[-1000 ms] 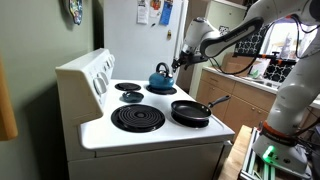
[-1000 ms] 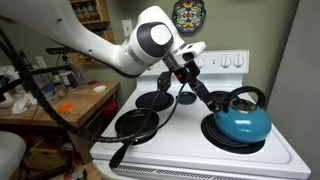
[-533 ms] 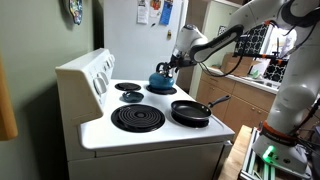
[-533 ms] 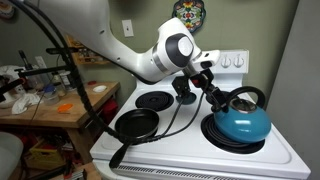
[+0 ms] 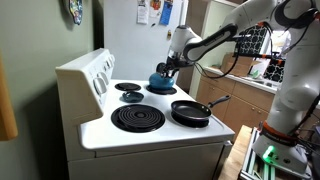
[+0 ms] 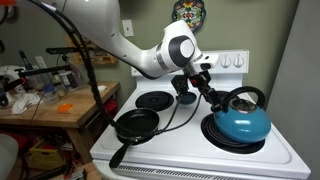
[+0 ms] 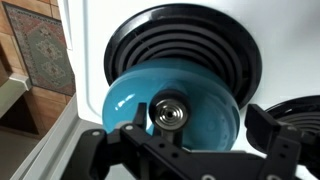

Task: Open the cap from the spout of the blue kettle

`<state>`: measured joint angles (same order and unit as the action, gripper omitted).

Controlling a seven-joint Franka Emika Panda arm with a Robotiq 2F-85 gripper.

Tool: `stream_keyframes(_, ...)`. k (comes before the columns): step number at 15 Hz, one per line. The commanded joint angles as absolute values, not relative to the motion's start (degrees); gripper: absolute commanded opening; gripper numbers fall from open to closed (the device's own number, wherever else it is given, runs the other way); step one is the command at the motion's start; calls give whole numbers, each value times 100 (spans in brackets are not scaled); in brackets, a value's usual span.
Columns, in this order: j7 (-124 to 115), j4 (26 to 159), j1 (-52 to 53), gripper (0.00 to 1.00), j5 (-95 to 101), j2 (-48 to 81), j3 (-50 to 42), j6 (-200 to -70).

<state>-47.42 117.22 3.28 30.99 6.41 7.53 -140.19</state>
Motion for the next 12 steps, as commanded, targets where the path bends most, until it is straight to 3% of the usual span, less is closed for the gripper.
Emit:
stream_keyframes(1, -4662, 11612, 597, 100, 3136, 622, 560, -13356)
stream_keyframes(5, -4825, 11547, 671, 100, 3424, 676, 482, -13205)
stream_keyframes(9, -4937, 11549, 676, 81, 3633, 700, 436, -13298)
stream_keyframes(10, -4954, 11542, 680, 71, 3653, 699, 437, -13272)
stream_keyframes(12, -4973, 11535, 685, 67, 3656, 686, 441, -13226)
